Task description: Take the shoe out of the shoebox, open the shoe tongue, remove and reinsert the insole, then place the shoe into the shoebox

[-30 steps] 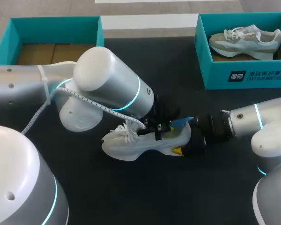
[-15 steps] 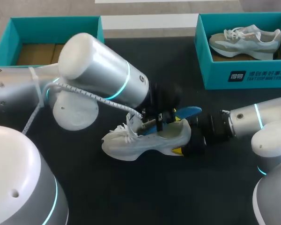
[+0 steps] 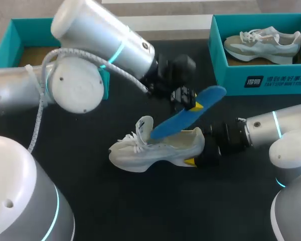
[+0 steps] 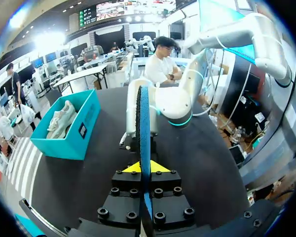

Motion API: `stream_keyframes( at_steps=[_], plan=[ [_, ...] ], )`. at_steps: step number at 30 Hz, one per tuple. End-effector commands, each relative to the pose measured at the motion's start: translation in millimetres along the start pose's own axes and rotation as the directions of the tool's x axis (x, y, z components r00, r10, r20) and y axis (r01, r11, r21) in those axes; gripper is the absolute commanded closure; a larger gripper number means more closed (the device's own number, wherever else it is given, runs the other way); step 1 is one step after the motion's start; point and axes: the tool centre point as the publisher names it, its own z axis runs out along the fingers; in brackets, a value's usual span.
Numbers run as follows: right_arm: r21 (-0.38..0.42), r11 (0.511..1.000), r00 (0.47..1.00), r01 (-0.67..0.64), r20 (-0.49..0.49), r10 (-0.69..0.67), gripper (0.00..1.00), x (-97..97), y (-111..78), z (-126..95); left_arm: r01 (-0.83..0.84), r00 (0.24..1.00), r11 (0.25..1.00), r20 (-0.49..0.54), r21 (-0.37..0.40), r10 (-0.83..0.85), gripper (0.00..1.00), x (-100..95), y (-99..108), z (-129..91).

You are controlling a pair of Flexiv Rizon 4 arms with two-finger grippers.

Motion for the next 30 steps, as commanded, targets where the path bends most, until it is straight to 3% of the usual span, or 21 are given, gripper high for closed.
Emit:
stream_keyframes(
  at_steps=[1,12,30],
  plan=[
    [0.004,1.000,1.000,-0.001,0.000,0.001,1.00,1.4,-5.2,9,-0.010,0.998,0.995,-0.064,0.097,0.017,1.00,-4.0,-2,-20],
    [0.004,1.000,1.000,-0.001,0.000,0.001,1.00,1.4,-5.2,9,-0.005,0.988,0.954,-0.144,0.301,0.050,1.00,-18.7,-41,-69],
    [0.004,1.000,1.000,-0.001,0.000,0.001,1.00,1.4,-5.2,9,-0.006,0.989,0.954,-0.142,0.301,0.051,1.00,-19.6,-42,-71]
  ],
)
